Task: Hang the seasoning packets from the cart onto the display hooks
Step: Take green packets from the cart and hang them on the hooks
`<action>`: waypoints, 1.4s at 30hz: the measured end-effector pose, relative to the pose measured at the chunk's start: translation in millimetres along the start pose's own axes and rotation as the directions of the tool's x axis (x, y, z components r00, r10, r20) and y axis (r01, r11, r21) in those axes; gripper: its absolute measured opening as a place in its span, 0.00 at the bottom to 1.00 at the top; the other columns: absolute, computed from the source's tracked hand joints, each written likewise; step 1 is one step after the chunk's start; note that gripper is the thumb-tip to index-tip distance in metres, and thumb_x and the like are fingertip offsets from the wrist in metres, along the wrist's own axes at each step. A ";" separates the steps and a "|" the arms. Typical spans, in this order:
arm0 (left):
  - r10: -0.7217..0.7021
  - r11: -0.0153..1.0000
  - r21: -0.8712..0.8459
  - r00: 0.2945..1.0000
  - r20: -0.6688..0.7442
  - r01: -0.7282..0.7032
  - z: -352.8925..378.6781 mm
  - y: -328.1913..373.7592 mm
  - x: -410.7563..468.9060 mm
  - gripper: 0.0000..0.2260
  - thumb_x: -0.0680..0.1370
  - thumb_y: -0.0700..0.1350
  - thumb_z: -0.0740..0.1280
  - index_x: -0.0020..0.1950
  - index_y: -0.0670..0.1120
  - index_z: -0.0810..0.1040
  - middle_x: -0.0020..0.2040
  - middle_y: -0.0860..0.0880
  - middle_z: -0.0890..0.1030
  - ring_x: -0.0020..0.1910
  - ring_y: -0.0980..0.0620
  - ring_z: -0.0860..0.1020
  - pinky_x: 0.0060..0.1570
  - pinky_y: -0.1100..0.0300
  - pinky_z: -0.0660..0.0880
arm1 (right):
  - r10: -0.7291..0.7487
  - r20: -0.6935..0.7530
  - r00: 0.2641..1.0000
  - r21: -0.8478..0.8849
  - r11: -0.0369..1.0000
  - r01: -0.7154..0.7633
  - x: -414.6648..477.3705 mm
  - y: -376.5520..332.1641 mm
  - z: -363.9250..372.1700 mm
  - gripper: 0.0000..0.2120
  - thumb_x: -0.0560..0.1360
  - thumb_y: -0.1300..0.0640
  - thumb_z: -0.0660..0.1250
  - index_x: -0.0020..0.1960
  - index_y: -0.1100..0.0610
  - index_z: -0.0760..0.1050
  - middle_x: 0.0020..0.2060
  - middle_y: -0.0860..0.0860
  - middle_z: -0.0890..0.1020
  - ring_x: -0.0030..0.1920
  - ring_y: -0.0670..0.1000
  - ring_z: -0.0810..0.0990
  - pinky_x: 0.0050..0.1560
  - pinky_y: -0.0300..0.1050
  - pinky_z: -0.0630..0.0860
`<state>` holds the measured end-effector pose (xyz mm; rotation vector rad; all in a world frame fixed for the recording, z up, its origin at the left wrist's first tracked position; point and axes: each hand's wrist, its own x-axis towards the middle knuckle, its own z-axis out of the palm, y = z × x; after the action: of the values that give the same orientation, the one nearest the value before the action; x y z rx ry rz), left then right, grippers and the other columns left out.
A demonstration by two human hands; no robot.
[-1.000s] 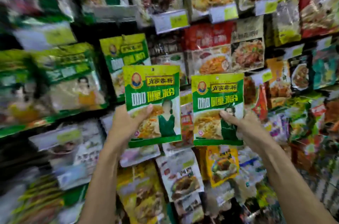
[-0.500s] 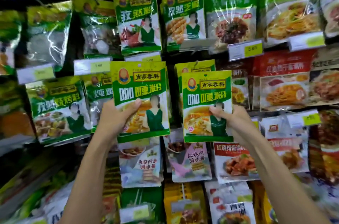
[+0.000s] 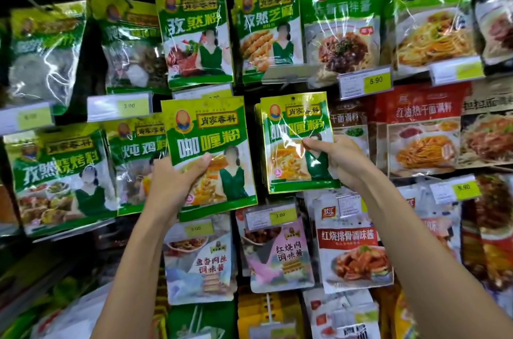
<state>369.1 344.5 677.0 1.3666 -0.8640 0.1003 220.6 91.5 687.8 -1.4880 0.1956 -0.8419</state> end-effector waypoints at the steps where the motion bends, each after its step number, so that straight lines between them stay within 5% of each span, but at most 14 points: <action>1: -0.001 1.000 0.004 1.000 0.002 0.001 1.3 0.1 0.9 0.29 0.60 0.59 0.76 0.50 0.40 0.77 0.40 0.43 0.85 0.40 0.43 0.84 0.50 0.37 0.78 | 0.010 0.003 1.000 0.010 1.000 -0.010 0.8 -2.3 0.5 0.07 0.73 0.60 0.72 0.44 0.63 0.76 0.30 0.51 0.84 0.33 0.49 0.83 0.32 0.41 0.80; 6: -0.022 1.000 -0.008 1.000 -0.009 0.022 4.0 1.8 2.2 0.32 0.62 0.57 0.75 0.55 0.36 0.75 0.46 0.38 0.84 0.46 0.39 0.83 0.53 0.35 0.76 | 0.054 0.020 0.998 0.034 0.998 -0.055 1.8 -6.1 2.2 0.08 0.73 0.61 0.72 0.45 0.66 0.77 0.30 0.53 0.84 0.30 0.47 0.83 0.27 0.36 0.76; 10: -0.041 0.999 -0.005 0.999 0.001 0.041 4.1 2.8 2.4 0.47 0.59 0.62 0.76 0.66 0.33 0.67 0.59 0.36 0.78 0.57 0.37 0.78 0.56 0.39 0.76 | 0.079 0.013 0.997 0.027 0.996 -0.079 3.9 -5.6 4.1 0.07 0.74 0.62 0.71 0.39 0.63 0.76 0.25 0.50 0.82 0.25 0.43 0.81 0.23 0.32 0.72; 13: 0.000 1.000 0.004 1.000 -0.013 0.001 2.6 -0.8 6.8 0.29 0.63 0.57 0.74 0.53 0.38 0.75 0.40 0.48 0.83 0.38 0.49 0.81 0.35 0.60 0.78 | 0.088 -0.006 0.996 0.022 0.996 -0.088 4.7 -5.2 4.5 0.08 0.74 0.62 0.72 0.39 0.62 0.74 0.24 0.50 0.82 0.24 0.43 0.80 0.23 0.32 0.72; 16: -0.005 1.000 -0.013 1.000 -0.026 0.005 2.6 -2.6 8.9 0.26 0.65 0.54 0.74 0.54 0.38 0.75 0.41 0.45 0.83 0.39 0.47 0.81 0.41 0.53 0.78 | 0.106 -0.011 0.994 0.028 0.994 -0.106 7.7 -3.3 3.9 0.07 0.73 0.62 0.72 0.40 0.63 0.76 0.27 0.51 0.83 0.28 0.46 0.82 0.28 0.36 0.78; 20: -0.022 1.000 -0.016 0.998 -0.058 0.021 3.1 -1.9 9.3 0.31 0.62 0.56 0.75 0.56 0.36 0.74 0.46 0.39 0.82 0.45 0.40 0.81 0.52 0.40 0.77 | 0.124 -0.004 0.992 0.036 0.992 -0.124 9.3 -0.5 5.9 0.06 0.73 0.62 0.71 0.43 0.65 0.76 0.28 0.52 0.83 0.27 0.45 0.82 0.25 0.34 0.75; 22: -0.051 0.999 -0.023 0.997 -0.053 0.049 4.1 -0.6 8.0 0.43 0.59 0.60 0.77 0.64 0.35 0.70 0.56 0.35 0.79 0.55 0.36 0.78 0.58 0.36 0.73 | 0.121 -0.023 0.992 0.000 0.993 -0.121 10.0 3.4 7.5 0.14 0.74 0.61 0.72 0.54 0.68 0.75 0.38 0.57 0.85 0.36 0.49 0.85 0.34 0.40 0.81; 24: -0.059 0.998 -0.035 0.998 -0.027 0.058 4.0 -0.8 7.6 0.49 0.58 0.62 0.77 0.68 0.36 0.65 0.62 0.35 0.75 0.60 0.35 0.76 0.61 0.36 0.71 | 0.077 -0.075 0.994 -0.097 0.992 -0.084 6.3 5.8 11.3 0.26 0.73 0.55 0.73 0.65 0.68 0.70 0.55 0.61 0.81 0.55 0.55 0.82 0.57 0.52 0.79; 26: -0.041 0.998 -0.053 0.999 -0.020 0.039 5.2 -2.8 7.4 0.37 0.64 0.57 0.76 0.63 0.37 0.71 0.55 0.37 0.80 0.54 0.39 0.80 0.55 0.40 0.76 | 0.017 -0.070 0.997 -0.166 0.986 -0.029 3.5 9.8 11.8 0.29 0.73 0.51 0.73 0.66 0.67 0.70 0.61 0.62 0.78 0.63 0.59 0.76 0.68 0.59 0.70; 29: 0.012 0.998 -0.058 1.000 -0.029 -0.013 11.5 -6.5 7.9 0.10 0.71 0.46 0.74 0.44 0.44 0.74 0.35 0.49 0.85 0.35 0.51 0.83 0.34 0.59 0.80 | -0.010 -0.093 0.996 -0.216 0.976 -0.010 -4.6 15.8 9.7 0.31 0.73 0.49 0.72 0.62 0.73 0.71 0.58 0.70 0.77 0.59 0.64 0.78 0.67 0.60 0.71; 33: 0.030 0.991 -0.134 0.998 0.050 -0.023 28.5 -6.5 2.1 0.06 0.70 0.43 0.73 0.44 0.46 0.78 0.36 0.50 0.85 0.36 0.53 0.84 0.32 0.64 0.78 | -0.177 -0.265 0.948 -0.386 0.920 0.064 -22.6 28.8 2.0 0.12 0.73 0.54 0.73 0.51 0.61 0.77 0.47 0.54 0.83 0.47 0.52 0.80 0.55 0.50 0.78; 37: -0.028 0.986 -0.158 0.990 0.137 0.050 54.8 -15.4 -6.4 0.06 0.68 0.47 0.74 0.42 0.48 0.82 0.42 0.44 0.85 0.43 0.45 0.84 0.43 0.53 0.82 | -0.496 -0.432 0.753 -0.492 0.829 0.265 -48.5 34.8 4.1 0.06 0.78 0.57 0.67 0.53 0.56 0.75 0.47 0.51 0.80 0.47 0.49 0.79 0.48 0.42 0.77; 39: -0.082 0.980 -0.166 0.978 0.190 0.114 73.0 -17.3 -13.3 0.12 0.66 0.50 0.74 0.46 0.47 0.79 0.44 0.42 0.85 0.45 0.42 0.84 0.47 0.48 0.81 | -0.409 -0.313 0.857 -0.364 0.885 0.289 -56.7 30.7 13.9 0.08 0.79 0.52 0.64 0.53 0.55 0.78 0.47 0.50 0.82 0.49 0.49 0.80 0.47 0.41 0.76; 42: -0.078 0.976 -0.179 0.965 0.251 0.125 95.8 -17.2 -19.7 0.12 0.68 0.49 0.74 0.48 0.46 0.79 0.44 0.45 0.85 0.44 0.45 0.84 0.43 0.54 0.81 | -0.208 -0.130 0.969 -0.247 0.954 0.172 -58.1 24.0 25.6 0.18 0.78 0.48 0.65 0.53 0.63 0.80 0.50 0.58 0.83 0.53 0.56 0.80 0.54 0.51 0.77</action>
<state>318.8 264.2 647.2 1.2520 -0.9780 -0.2310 203.6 143.2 647.3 -1.6820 0.2775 -1.1226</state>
